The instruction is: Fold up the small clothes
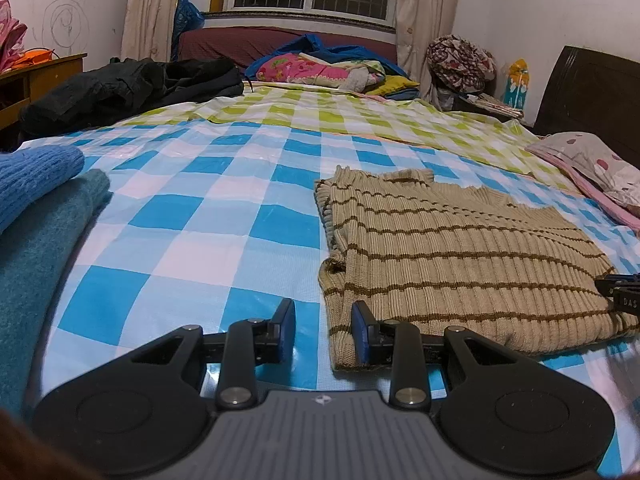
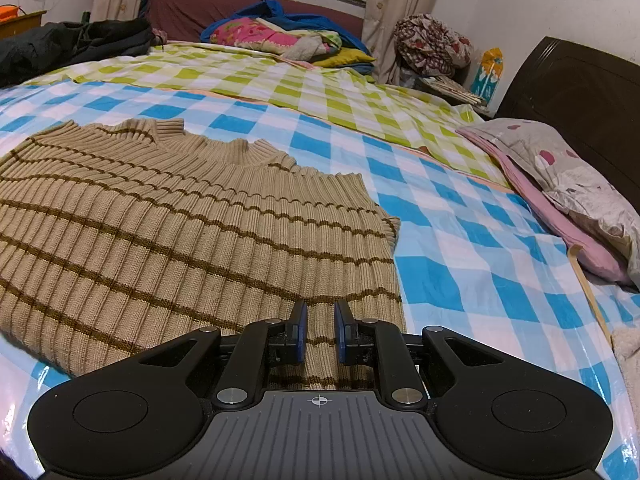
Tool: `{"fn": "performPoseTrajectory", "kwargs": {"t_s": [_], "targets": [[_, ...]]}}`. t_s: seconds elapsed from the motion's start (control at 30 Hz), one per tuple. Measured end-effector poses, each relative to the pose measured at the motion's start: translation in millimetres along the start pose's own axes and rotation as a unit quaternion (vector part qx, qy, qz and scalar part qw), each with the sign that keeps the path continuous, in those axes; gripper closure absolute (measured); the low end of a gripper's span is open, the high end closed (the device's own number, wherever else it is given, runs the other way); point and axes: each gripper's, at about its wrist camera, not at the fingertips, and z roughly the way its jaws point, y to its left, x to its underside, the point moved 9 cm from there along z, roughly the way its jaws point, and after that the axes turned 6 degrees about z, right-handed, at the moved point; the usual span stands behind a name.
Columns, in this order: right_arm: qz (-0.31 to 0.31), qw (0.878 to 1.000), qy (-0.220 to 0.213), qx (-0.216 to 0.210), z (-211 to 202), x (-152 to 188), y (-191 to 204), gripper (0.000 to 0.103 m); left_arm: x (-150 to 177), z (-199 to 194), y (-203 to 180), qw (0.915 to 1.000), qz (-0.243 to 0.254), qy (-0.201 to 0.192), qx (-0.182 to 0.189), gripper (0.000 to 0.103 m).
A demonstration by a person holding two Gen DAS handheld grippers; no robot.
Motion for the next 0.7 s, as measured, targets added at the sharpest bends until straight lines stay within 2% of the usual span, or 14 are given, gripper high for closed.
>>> {"fn": "performPoseTrajectory", "kwargs": {"t_s": [0.27,0.7], "targets": [[0.004,1.0,0.002,-0.001,-1,1,-1,0.085,-4,-6,-1,0.9999,0.01,-0.011,-0.004,0.066],[0.019,1.0,0.008,-0.005,-11,-3,-3,0.077,-1,-3,2,1.0,0.005,0.002,-0.003,0.065]]}}
